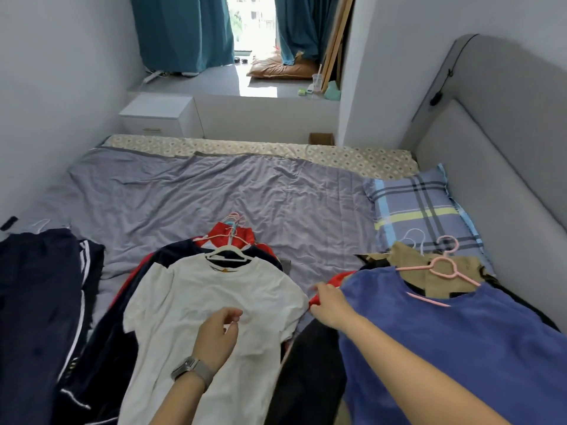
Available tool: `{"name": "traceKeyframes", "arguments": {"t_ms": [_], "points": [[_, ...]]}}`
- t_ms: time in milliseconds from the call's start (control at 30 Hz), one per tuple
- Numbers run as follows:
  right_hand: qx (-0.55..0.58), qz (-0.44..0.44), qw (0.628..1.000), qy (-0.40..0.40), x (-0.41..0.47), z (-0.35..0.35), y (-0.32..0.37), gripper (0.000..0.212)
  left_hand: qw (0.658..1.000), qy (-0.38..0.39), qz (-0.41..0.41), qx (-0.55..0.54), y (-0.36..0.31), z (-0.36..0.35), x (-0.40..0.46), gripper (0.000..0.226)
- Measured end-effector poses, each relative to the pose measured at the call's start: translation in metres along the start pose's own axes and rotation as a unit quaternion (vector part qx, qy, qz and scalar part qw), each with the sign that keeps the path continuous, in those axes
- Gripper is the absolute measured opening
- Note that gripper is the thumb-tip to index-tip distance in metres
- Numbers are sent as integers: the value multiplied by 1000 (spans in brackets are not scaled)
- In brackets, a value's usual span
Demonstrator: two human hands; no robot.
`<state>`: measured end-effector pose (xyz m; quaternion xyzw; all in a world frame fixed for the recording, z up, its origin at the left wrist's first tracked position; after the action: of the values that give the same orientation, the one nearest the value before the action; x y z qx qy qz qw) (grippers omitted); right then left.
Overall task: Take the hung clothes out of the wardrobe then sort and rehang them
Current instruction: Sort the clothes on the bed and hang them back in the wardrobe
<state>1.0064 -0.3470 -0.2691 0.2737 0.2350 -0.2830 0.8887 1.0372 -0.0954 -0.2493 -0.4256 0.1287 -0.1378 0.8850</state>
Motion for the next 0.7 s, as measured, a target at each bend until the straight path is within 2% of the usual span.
{"name": "traceKeyframes", "arguments": {"t_ms": [200,400,533,700], "points": [[-46,-27,997,63,51,-68,83,52,999,-1,34,3,113,77,33,25],[-146,-56,983,91,118,-123,116,53,998,-24,54,-15,193,96,82,15],[-195,-70,976,73,171,-139,130,53,998,-30,52,-29,225,89,108,16],[-187,-79,979,34,230,-148,147,57,998,-12,54,-30,257,71,141,21]]}}
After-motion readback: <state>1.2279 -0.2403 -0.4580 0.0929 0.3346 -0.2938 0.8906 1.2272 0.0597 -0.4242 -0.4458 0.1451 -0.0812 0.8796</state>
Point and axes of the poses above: each hand's wrist, its own x-axis towards the middle knuckle, its own z-axis out of the back of the hand, y = z × x, the point moved 3 cm from there along x, towards the middle knuckle, and after that the axes turned 10 degrees about -z, right-handed, at the moved point
